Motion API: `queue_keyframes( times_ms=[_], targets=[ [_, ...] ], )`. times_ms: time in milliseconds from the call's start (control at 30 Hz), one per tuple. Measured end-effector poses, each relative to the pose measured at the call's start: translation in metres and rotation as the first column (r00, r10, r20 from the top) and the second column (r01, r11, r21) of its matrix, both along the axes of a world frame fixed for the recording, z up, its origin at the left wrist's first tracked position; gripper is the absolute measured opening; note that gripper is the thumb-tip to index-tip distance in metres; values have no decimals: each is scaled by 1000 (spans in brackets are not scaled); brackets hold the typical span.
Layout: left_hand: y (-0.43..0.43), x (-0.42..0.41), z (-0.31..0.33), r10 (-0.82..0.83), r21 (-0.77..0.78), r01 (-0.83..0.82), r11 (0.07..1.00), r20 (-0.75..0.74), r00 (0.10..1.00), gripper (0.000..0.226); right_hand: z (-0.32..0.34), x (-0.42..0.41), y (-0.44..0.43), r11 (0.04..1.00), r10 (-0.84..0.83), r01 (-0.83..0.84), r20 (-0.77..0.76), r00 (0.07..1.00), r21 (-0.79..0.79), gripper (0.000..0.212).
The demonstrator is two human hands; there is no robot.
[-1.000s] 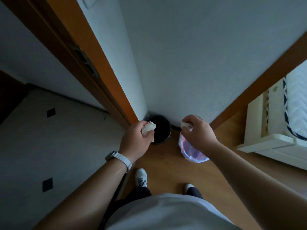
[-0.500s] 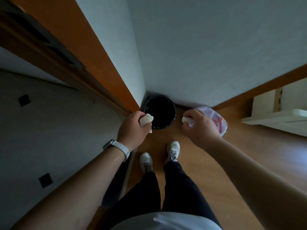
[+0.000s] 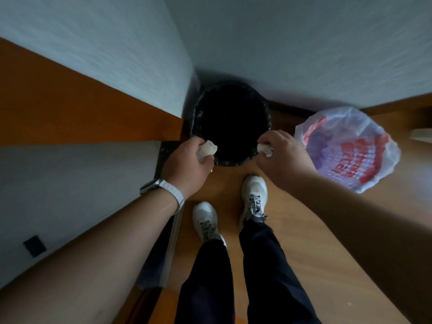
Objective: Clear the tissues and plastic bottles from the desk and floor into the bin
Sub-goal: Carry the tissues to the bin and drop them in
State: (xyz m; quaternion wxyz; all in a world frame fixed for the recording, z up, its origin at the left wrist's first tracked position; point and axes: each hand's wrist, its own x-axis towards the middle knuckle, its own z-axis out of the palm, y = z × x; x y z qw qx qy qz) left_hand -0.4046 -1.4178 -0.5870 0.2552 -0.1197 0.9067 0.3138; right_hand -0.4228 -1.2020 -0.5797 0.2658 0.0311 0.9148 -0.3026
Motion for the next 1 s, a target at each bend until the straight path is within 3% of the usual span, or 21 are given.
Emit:
queue_keyframes(
  times_ms=[267,467,767,1000],
  targets=[
    [-2,-5,-143,-98,-84,92,992,-73,993,21,-149,-2,-8,986,154,-151,-49,987,66,29],
    [-1,3,-174,-133,-123,117,986,-129,983,32,-185,8,2,973,217,-204,-127,968,111,28],
    [-8,-3,-98,-269,-161,240,957,-190,944,39,-115,11,9,971,199,-171,-172,965,167,38],
    [-22,-25,6,-507,-289,430,855,-295,810,40,4,1,9,923,306,-219,-259,916,316,39]
  ],
)
